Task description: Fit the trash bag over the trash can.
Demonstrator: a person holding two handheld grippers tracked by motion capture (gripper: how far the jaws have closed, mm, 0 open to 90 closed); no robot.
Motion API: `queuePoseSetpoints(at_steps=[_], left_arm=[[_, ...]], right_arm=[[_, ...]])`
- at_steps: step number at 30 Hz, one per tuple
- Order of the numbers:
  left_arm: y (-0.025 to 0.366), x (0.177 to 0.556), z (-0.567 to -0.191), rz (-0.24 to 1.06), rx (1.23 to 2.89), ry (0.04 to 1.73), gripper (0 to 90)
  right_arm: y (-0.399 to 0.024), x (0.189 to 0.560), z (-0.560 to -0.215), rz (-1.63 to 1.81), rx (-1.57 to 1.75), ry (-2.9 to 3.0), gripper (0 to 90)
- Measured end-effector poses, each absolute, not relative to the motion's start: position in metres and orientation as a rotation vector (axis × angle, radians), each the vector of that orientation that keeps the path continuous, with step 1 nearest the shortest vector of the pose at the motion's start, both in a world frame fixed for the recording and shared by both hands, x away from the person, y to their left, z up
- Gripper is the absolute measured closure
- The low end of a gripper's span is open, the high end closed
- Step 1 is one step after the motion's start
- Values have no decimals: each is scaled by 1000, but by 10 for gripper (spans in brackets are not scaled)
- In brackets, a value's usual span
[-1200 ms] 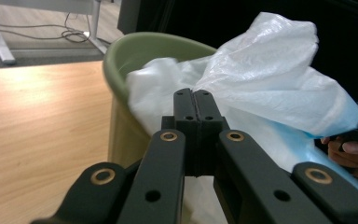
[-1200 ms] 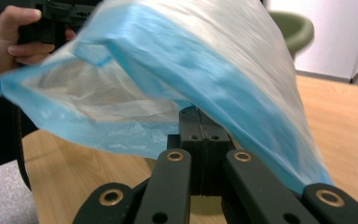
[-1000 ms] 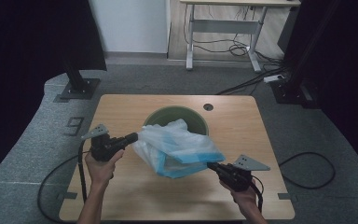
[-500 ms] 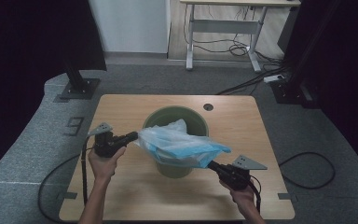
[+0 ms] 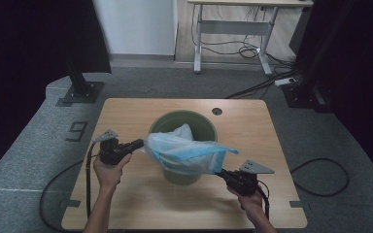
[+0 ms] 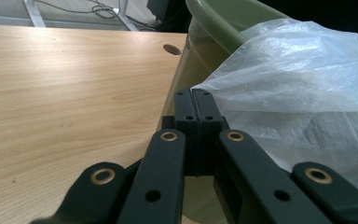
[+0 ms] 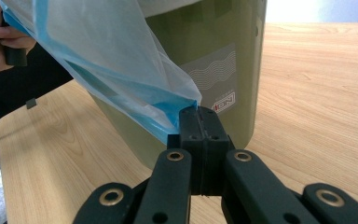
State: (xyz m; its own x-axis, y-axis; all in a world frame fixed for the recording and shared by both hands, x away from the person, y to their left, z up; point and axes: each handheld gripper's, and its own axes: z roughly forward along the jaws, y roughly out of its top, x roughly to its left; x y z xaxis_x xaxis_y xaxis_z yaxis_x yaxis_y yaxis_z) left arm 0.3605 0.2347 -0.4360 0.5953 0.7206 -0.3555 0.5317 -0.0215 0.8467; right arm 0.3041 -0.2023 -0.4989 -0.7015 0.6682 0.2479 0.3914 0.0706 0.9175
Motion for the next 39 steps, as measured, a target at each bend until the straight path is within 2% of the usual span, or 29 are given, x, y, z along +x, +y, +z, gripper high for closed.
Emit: queuePoseSetpoints(at_steps=[14,15,17,21,30,39], left_arm=[[235,359,-440,195,1694,1057,900],[235,358,-439,203,1698,1055,900],[236,355,-439,204,1696,1050,900],[238,353,-439,199,1686,1039,900],[240,350,-437,203,1679,1036,900],[240,350,-435,202,1679,1030,900]], right_arm=[[-208,305,-499,1661,1055,2116,882],[-211,302,-497,1672,1046,2106,858],[-218,294,-490,1678,1026,2068,726],[-238,277,-465,1690,978,1964,569],[-252,278,-406,1727,892,1901,446],[-234,303,-384,1708,865,1934,388]])
